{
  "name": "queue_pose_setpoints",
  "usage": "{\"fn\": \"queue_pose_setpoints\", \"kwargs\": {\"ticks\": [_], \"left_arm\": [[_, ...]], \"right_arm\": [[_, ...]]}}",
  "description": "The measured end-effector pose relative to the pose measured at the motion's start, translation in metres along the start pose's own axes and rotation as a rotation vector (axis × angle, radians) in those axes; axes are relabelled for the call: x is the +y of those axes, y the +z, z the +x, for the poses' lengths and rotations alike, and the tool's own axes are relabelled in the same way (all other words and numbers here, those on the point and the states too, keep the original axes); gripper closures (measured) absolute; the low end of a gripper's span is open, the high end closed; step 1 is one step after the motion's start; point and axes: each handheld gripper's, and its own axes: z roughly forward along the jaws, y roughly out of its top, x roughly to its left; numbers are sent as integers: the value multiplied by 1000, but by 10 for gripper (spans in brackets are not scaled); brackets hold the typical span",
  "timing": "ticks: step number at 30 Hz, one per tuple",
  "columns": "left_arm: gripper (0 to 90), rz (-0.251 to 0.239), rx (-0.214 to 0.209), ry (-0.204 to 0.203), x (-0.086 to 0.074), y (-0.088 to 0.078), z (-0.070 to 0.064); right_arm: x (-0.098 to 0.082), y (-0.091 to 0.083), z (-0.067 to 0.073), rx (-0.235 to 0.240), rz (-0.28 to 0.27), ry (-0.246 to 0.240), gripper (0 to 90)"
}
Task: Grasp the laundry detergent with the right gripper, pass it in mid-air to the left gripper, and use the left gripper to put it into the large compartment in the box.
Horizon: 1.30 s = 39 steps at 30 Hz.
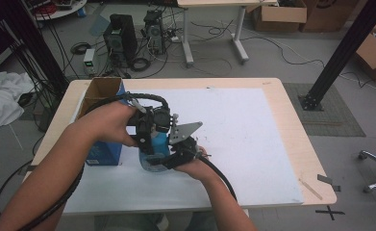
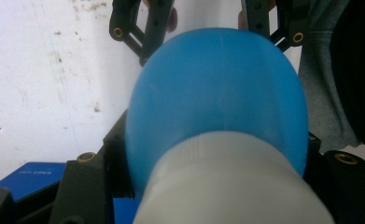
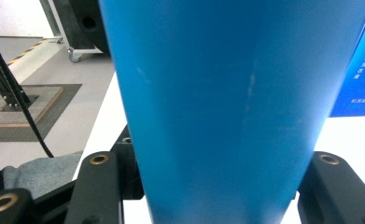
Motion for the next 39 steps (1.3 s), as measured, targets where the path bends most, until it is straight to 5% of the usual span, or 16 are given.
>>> {"fn": "queue_pose_setpoints", "kwargs": {"ticks": [8,18,33,39], "left_arm": [[386,14,6,-11,5,-4,1],[386,26,-11,-17,10,-9,5],[385,33,-39,-95,2,-26,18],[385,36,-49,-119,-3,-31,25]], "right_arm": [[1,-4,0,-26,-8,-9,415],[4,-20,0,-35,11,5,287],[24,-68,-2,-65,149,6,89],[39,-83,-8,-83,243,-8,5]]}}
